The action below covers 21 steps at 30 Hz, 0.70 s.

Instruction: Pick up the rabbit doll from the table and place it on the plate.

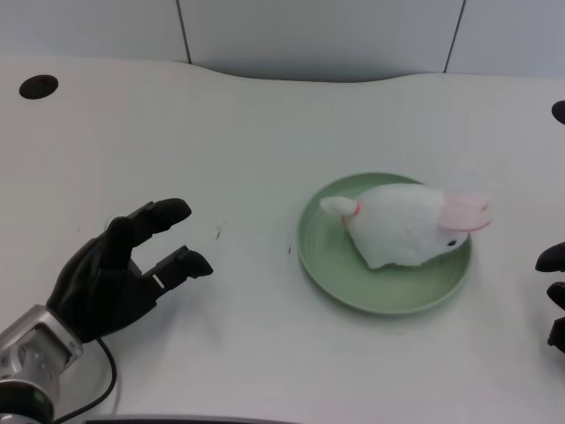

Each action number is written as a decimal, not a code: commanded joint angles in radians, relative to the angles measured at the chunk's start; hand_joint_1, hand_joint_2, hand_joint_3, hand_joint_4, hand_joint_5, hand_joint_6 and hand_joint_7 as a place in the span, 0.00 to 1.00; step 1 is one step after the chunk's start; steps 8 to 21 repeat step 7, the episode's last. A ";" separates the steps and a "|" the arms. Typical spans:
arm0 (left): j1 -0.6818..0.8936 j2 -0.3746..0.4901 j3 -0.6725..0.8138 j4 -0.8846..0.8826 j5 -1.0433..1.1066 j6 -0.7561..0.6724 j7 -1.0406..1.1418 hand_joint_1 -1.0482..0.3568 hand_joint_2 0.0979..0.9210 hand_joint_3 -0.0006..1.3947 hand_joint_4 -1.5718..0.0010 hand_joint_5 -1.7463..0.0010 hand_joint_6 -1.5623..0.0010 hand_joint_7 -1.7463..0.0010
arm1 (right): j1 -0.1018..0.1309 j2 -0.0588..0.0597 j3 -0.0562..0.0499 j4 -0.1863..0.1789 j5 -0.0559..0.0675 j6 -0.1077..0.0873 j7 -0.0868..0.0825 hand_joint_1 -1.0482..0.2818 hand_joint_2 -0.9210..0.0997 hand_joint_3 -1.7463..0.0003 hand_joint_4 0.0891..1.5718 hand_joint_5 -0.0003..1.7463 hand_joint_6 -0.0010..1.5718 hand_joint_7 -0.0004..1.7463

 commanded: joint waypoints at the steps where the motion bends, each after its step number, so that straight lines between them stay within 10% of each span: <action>1: -0.011 0.020 -0.001 0.013 0.004 -0.008 0.003 0.20 1.00 0.17 0.77 0.12 0.71 0.39 | -0.002 -0.016 -0.007 0.012 0.011 0.003 0.017 0.51 0.00 0.91 1.00 1.00 0.66 1.00; 21: -0.016 0.021 -0.001 0.019 0.005 0.005 0.013 0.22 1.00 0.16 0.78 0.12 0.73 0.36 | -0.001 -0.021 -0.005 0.010 0.005 0.010 -0.001 0.50 0.00 0.92 0.99 1.00 0.66 1.00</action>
